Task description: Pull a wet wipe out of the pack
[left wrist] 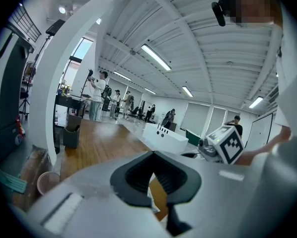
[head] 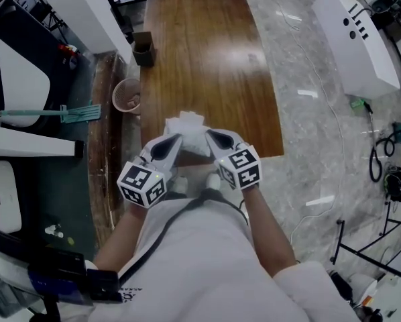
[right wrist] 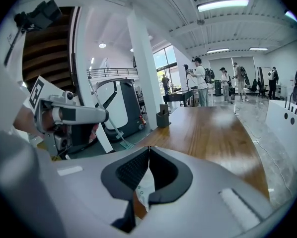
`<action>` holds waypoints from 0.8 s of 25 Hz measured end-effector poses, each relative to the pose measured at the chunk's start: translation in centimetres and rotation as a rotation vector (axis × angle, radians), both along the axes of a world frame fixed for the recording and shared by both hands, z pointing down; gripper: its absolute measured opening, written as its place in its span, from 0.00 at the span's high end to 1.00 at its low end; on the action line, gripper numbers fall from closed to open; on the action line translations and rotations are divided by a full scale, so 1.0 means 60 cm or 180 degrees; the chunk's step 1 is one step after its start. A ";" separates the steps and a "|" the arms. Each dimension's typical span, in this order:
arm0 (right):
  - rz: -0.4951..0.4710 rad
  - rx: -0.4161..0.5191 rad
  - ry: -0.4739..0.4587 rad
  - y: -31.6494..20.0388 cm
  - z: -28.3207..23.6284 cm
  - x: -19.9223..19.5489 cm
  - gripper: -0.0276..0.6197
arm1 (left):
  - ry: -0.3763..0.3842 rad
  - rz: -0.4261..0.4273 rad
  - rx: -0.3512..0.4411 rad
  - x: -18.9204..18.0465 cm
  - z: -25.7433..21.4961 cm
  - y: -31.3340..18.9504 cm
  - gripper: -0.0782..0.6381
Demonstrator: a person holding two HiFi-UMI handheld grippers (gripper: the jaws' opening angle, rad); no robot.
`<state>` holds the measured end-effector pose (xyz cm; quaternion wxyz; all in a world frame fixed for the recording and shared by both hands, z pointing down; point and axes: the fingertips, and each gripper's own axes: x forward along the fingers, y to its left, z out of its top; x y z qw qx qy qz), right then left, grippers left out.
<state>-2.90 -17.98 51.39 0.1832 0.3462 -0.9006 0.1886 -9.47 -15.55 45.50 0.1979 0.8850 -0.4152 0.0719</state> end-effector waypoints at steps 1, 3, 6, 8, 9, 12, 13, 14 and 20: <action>0.0007 0.0019 -0.0010 0.000 -0.005 0.002 0.94 | 0.0001 0.0014 0.0002 0.003 -0.001 0.000 0.88; 0.0012 0.0061 -0.0024 -0.001 -0.015 0.005 0.94 | 0.0004 0.0034 0.0006 0.008 -0.002 -0.003 0.88; 0.0033 0.0118 -0.0055 -0.003 -0.030 0.010 0.94 | 0.0005 0.0071 0.0009 0.016 -0.002 -0.007 0.88; 0.0052 0.0157 -0.0082 -0.001 -0.040 0.014 0.94 | 0.0010 0.0106 0.0010 0.023 -0.002 -0.007 0.88; 0.0058 0.0179 -0.0092 0.000 -0.046 0.016 0.94 | 0.0015 0.0120 0.0013 0.026 -0.003 -0.008 0.88; 0.0073 0.0232 -0.0121 0.002 -0.061 0.019 0.94 | 0.0025 0.0154 0.0020 0.032 -0.004 -0.008 0.88; 0.0079 0.0248 -0.0129 0.002 -0.065 0.019 0.94 | 0.0028 0.0165 0.0022 0.034 -0.004 -0.009 0.88; 0.0086 0.0265 -0.0136 0.002 -0.070 0.021 0.94 | 0.0032 0.0176 0.0025 0.036 -0.004 -0.009 0.88; 0.0135 0.0382 -0.0213 0.001 -0.101 0.028 0.94 | 0.0034 0.0251 0.0035 0.048 -0.005 -0.015 0.88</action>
